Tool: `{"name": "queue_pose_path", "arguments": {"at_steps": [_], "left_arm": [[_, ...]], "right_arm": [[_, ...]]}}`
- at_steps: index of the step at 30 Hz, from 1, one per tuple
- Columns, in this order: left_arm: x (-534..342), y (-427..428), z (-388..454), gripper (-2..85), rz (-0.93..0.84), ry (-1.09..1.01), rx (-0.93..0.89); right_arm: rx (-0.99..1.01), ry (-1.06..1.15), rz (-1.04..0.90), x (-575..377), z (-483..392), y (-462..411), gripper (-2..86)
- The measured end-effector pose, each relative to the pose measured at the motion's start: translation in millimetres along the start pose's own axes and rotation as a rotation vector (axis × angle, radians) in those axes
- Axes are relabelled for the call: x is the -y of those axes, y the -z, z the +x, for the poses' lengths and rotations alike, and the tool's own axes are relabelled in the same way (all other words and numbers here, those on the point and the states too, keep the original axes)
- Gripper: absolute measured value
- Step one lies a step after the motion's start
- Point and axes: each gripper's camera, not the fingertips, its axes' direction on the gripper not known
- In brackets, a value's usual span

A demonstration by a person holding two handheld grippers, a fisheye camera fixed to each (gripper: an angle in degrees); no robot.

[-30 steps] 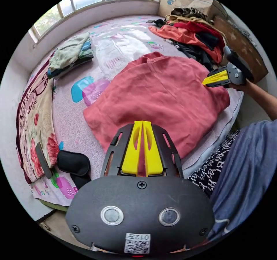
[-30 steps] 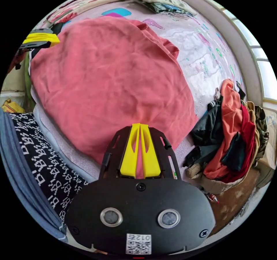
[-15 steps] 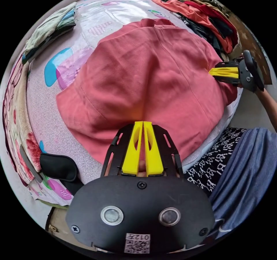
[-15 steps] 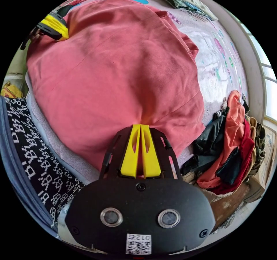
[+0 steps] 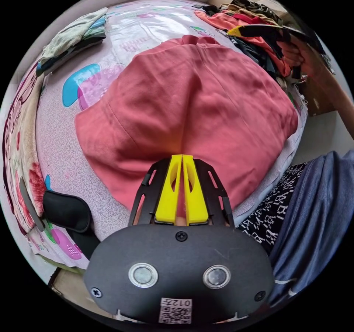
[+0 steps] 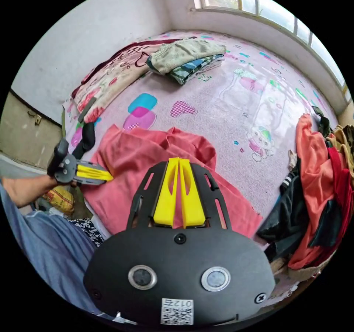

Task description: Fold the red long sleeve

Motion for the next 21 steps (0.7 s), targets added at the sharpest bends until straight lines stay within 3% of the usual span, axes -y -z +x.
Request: {"name": "queue_pose_path", "arguments": {"at_steps": [4,9,15,21], "left_arm": [[-9.7,-0.7,6.4,0.5,0.01,-0.005,0.043],[-21.4,-1.2,2.9,0.6,0.017,-0.009,0.041],[-40.5,7.2,-7.3,0.6,0.038,0.011,0.04],[-96.0,54.1,-39.5,1.0,0.194,0.251,0.028]], "right_arm": [[0.24,-0.037,-0.102,33.0,18.5,-35.4,0.0],[0.158,-0.032,-0.176,42.7,17.2,-75.9,0.0],[0.135,-0.089,-0.083,42.5,16.4,-67.0,0.0],[0.108,-0.047,0.005,-20.6,12.5,-0.1,0.8]]}}
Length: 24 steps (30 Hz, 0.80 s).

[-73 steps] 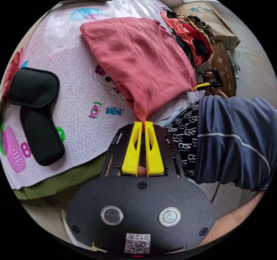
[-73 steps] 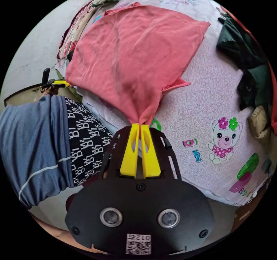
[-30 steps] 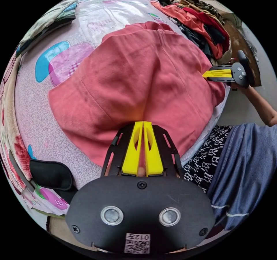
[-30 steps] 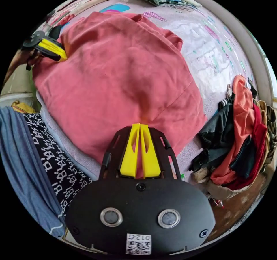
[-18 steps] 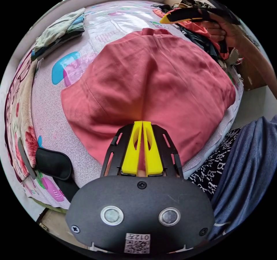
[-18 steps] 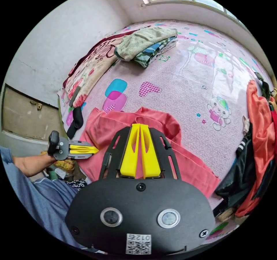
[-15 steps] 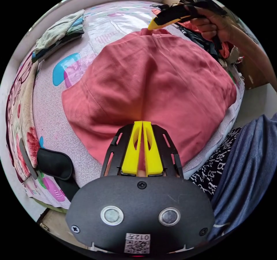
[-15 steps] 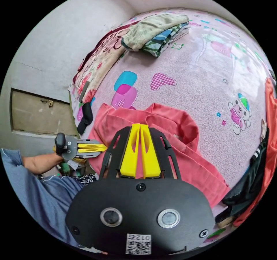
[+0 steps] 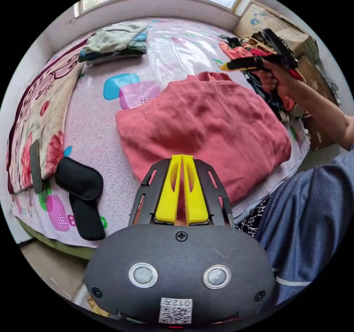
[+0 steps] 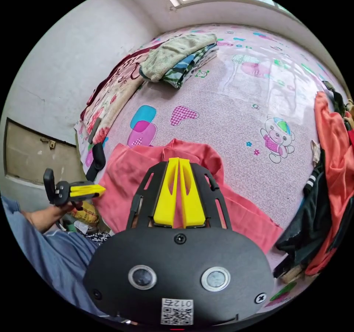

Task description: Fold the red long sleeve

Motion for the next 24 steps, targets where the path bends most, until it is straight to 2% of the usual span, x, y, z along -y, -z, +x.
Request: {"name": "queue_pose_path", "arguments": {"at_steps": [2,5,7,13,16,20,24], "left_arm": [[-32.1,14.4,-30.6,1.7,-0.005,0.213,0.039],[-78.2,12.0,-61.2,4.4,-0.087,0.39,0.021],[-101.1,9.4,-71.4,6.7,-0.095,0.437,-0.031],[-131.8,-10.2,-88.4,12.4,-0.13,0.401,-0.117],[-144.7,6.7,-103.1,13.1,-0.033,0.354,-0.13],[-159.0,-5.0,-128.0,12.9,-0.074,0.274,-0.317],[-160.4,-20.9,-145.2,10.8,-0.09,0.237,-0.328]], "right_arm": [[-0.017,0.115,-0.064,-38.7,-38.3,3.4,1.9],[-0.018,0.285,-0.134,-87.6,-108.2,-12.2,4.6],[-0.016,0.389,-0.159,-112.7,-153.5,-24.6,5.9],[0.032,0.512,-0.161,-158.1,-258.1,-46.9,6.2],[0.037,0.561,-0.156,-176.6,-296.9,-51.0,6.3],[-0.061,0.809,-0.157,-221.9,-379.8,-77.4,6.9],[-0.123,0.983,-0.145,-265.1,-449.3,-106.4,7.7]]}}
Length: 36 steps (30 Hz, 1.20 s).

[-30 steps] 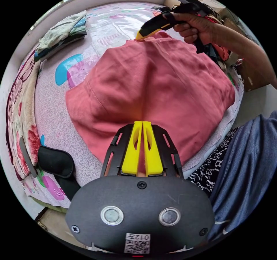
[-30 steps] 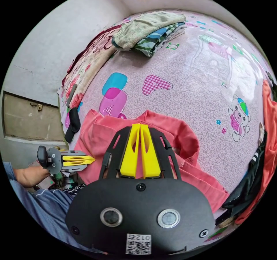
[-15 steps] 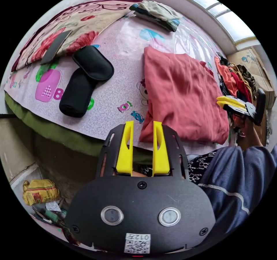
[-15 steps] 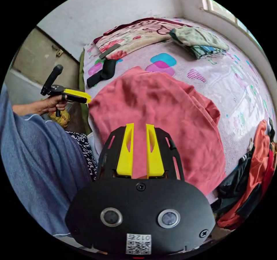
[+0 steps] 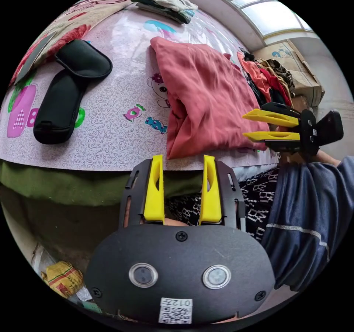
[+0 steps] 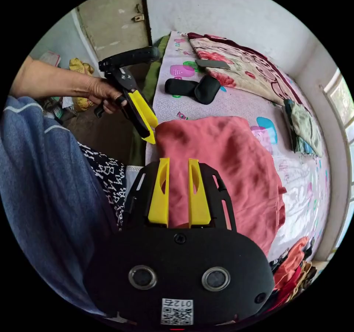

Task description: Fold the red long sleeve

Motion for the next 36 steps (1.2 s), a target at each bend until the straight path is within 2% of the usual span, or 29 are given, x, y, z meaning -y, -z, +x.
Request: {"name": "queue_pose_path", "arguments": {"at_steps": [3,5,8,16,21,24,26,29,32,36], "left_arm": [[10.2,2.8,-12.5,5.2,-0.018,-0.043,0.047],[17.7,13.1,-22.6,2.0,-0.046,-0.109,-0.064],[25.9,32.4,-42.3,0.7,-0.023,-0.101,-0.206],[54.4,55.1,-65.9,0.3,-0.062,-0.106,-0.383],[71.2,60.1,-69.9,1.5,-0.122,-0.154,-0.467],[84.6,68.6,-81.4,4.4,-0.107,-0.151,-0.469],[97.1,74.6,-111.2,8.3,-0.041,-0.002,-0.458],[110.4,69.4,-145.7,13.3,0.038,0.206,-0.496],[132.3,40.0,-156.3,18.0,0.005,0.302,-0.683],[159.3,16.8,-156.7,21.0,0.04,0.369,-0.817]], "right_arm": [[-0.066,0.071,-0.006,24.2,-52.2,-19.4,8.1],[-0.212,0.138,-0.028,37.3,-92.8,-37.6,8.4],[-0.339,0.202,-0.037,50.1,-137.7,-53.8,9.5],[-0.527,0.122,-0.016,80.3,-210.4,-55.7,13.6],[-0.735,0.071,-0.006,93.5,-236.4,-60.1,9.4],[-0.728,-0.018,-0.003,100.9,-234.6,-49.1,3.8],[-0.639,-0.216,0.059,99.5,-212.9,-16.4,2.8],[-0.571,-0.376,0.148,90.1,-188.3,25.8,2.3],[-0.594,-0.345,0.147,87.1,-186.3,41.7,2.2],[-0.597,-0.3,0.133,83.2,-192.4,53.0,2.1]]}}
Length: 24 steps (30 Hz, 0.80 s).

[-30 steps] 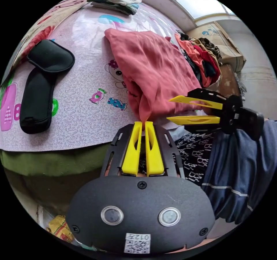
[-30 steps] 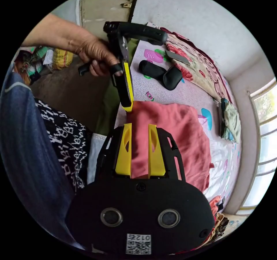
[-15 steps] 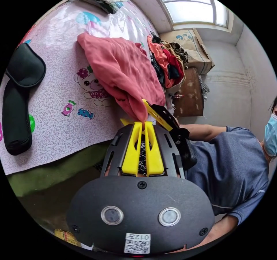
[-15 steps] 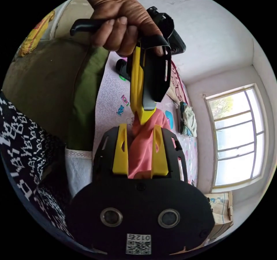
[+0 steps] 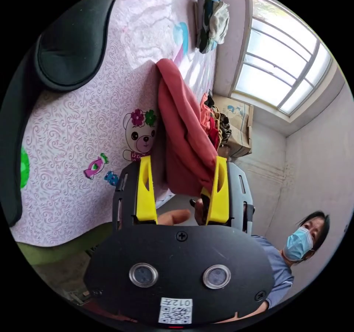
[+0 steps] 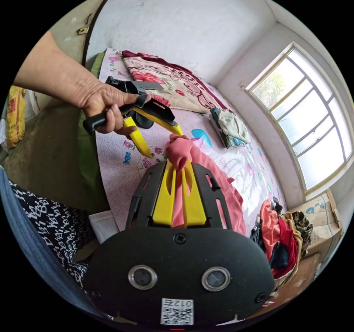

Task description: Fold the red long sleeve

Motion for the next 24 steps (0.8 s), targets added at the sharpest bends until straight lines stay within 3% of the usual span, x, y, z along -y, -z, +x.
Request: {"name": "queue_pose_path", "arguments": {"at_steps": [3,12,15,20,24], "left_arm": [[19.8,-9.5,-1.8,23.4,0.023,0.033,-0.06],[73.9,-56.2,27.5,25.9,-0.025,0.021,0.049],[93.4,-83.6,41.4,23.7,-0.058,-0.007,0.066],[111.4,-134.2,60.9,10.8,-0.081,-0.089,0.102],[106.8,-160.6,91.3,9.4,-0.056,-0.145,0.19]], "right_arm": [[-0.003,0.015,0.003,-1.2,4.4,12.6,2.0],[0.006,-0.01,0.023,-5.2,50.5,45.2,1.9],[0.003,-0.026,0.038,-8.4,74.9,58.3,1.9],[0.01,-0.082,0.029,-19.7,126.2,73.6,1.8],[0.063,-0.211,0.034,-31.4,180.2,87.4,1.8]]}}
